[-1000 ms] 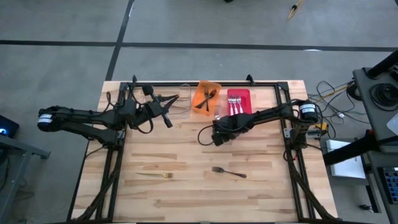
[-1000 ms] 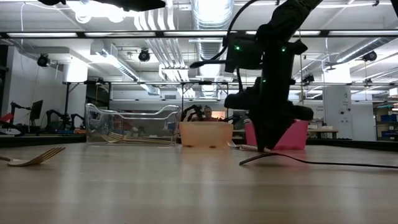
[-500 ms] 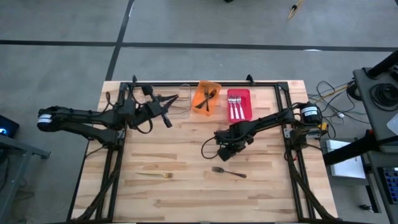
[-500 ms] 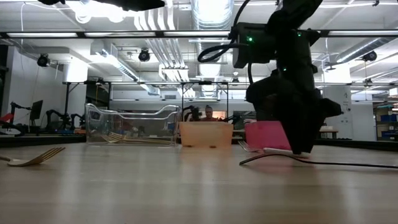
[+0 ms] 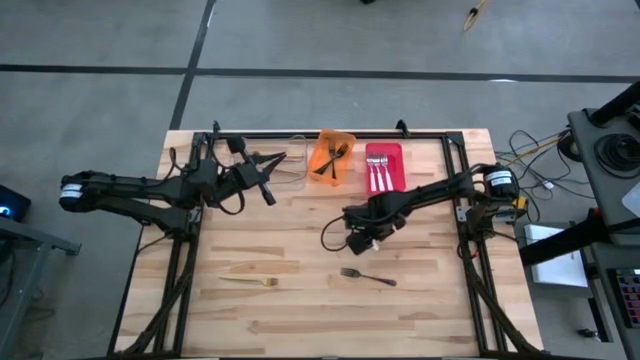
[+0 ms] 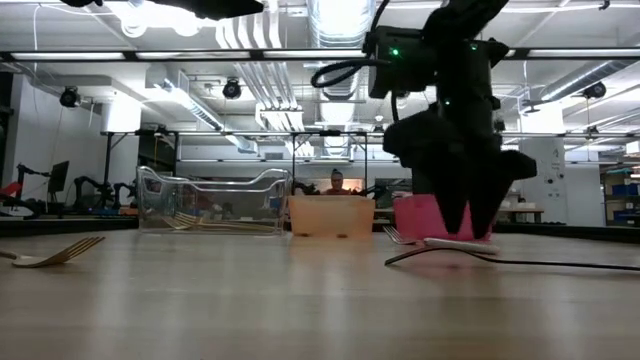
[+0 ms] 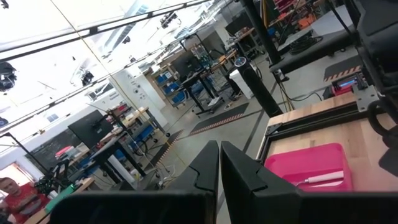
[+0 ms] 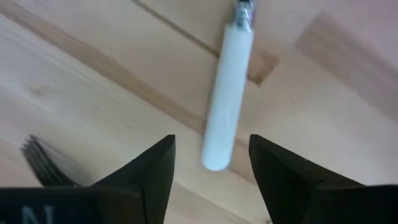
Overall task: Sort silverware by color (type)
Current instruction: Put the white fork into the red bin
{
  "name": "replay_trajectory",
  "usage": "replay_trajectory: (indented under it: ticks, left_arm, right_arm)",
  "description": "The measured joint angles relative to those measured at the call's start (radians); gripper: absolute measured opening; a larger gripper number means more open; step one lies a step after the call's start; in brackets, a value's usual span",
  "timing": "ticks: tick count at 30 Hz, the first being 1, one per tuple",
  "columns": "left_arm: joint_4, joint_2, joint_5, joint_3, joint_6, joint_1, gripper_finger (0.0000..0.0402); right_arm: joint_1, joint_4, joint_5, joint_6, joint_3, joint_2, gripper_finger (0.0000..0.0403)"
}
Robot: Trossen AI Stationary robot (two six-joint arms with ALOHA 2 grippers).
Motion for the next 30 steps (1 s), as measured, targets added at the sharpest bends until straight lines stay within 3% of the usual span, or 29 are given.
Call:
replay_trajectory:
  ticks: [9,22,30]
  left_arm:
    - [-0.01,-0.015,-0.031,0.0,0.0,0.0,0.0]
    - [-0.039,-0.032,-0.05,0.0,0.008,0.0,0.0]
    - [-0.044,-0.033,-0.051,0.0,0.014,0.0,0.0]
  right_arm:
    - [-0.018,0.001,0.164,-0.008,0.055,0.002,0.0186]
    - [-0.03,0.034,0.203,-0.008,0.052,0.073,0.0178]
    - [-0.03,0.043,0.225,-0.003,0.055,0.112,0.0139]
